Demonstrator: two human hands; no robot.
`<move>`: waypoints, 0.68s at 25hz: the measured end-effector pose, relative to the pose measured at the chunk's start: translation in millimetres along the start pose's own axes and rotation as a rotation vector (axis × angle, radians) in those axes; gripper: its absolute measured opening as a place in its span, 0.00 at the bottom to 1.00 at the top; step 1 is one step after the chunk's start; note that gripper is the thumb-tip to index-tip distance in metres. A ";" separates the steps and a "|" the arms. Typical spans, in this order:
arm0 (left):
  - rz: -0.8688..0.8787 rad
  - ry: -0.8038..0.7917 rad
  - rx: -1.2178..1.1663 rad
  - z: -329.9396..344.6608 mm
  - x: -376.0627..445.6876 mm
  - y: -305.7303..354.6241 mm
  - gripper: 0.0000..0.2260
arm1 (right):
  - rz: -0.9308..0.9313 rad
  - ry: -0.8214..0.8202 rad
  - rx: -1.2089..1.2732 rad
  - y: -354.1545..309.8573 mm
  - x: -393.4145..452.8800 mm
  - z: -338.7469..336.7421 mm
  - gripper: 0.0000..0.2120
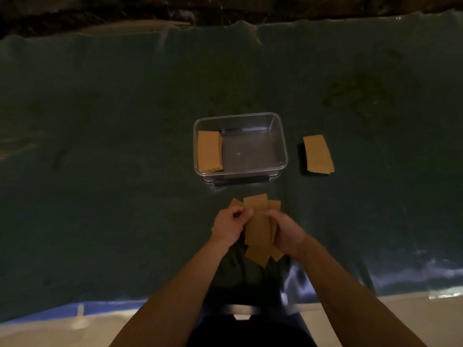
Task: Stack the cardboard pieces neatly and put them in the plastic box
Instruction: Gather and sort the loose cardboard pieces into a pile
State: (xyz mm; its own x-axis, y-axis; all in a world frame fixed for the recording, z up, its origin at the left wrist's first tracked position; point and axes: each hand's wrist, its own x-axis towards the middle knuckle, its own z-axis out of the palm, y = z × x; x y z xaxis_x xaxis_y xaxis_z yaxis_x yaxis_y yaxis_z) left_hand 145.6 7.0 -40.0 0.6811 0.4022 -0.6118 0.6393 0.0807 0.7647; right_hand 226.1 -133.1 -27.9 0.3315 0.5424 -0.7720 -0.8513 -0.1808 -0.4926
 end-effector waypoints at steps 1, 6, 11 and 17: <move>0.047 -0.001 0.054 3.1 -0.6 -0.8 0.11 | 0.000 0.028 -0.032 -0.1 1.3 2.4 0.11; 0.195 -0.038 0.329 6.1 -2.8 1.3 0.12 | -0.009 0.097 -0.068 -3.6 2.3 10.9 0.12; 0.236 0.085 0.695 -8.1 3.6 -4.7 0.16 | -0.144 0.101 -0.030 -1.3 3.4 8.7 0.16; 0.216 0.075 1.123 -14.1 0.1 -25.0 0.27 | -0.087 0.372 0.008 0.5 2.1 -10.5 0.04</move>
State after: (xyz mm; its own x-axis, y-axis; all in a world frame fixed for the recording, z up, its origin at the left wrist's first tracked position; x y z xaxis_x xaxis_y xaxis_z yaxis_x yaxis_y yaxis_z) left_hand 124.6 17.9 -56.3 0.8164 0.3650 -0.4476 0.4952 -0.8412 0.2172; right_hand 230.6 -140.6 -33.9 0.5262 0.2208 -0.8212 -0.8161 -0.1401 -0.5607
